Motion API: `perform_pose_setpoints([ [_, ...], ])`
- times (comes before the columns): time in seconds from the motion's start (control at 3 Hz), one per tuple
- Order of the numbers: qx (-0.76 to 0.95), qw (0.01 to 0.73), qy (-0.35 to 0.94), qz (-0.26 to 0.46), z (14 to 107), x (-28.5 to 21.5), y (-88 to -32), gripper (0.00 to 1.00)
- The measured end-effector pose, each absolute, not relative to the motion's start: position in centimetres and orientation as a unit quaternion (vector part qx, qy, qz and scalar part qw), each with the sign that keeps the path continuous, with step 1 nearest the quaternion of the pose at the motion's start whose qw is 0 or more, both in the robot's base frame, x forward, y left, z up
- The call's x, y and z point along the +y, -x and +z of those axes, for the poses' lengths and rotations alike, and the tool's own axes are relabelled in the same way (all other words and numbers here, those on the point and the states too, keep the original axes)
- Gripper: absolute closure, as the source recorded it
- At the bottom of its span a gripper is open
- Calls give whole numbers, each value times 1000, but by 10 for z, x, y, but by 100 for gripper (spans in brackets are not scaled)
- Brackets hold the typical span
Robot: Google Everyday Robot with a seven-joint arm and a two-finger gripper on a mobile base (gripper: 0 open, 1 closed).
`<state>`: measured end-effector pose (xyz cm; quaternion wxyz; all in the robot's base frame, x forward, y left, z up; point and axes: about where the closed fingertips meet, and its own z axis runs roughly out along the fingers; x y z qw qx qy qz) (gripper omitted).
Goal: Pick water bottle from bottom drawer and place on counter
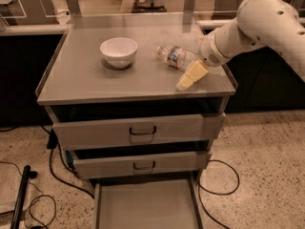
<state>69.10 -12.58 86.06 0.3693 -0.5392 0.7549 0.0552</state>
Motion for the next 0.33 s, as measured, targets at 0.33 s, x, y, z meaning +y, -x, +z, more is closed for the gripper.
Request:
perform_pose_setpoints([
  [0.33, 755, 369, 539, 55, 861, -126, -691, 0],
])
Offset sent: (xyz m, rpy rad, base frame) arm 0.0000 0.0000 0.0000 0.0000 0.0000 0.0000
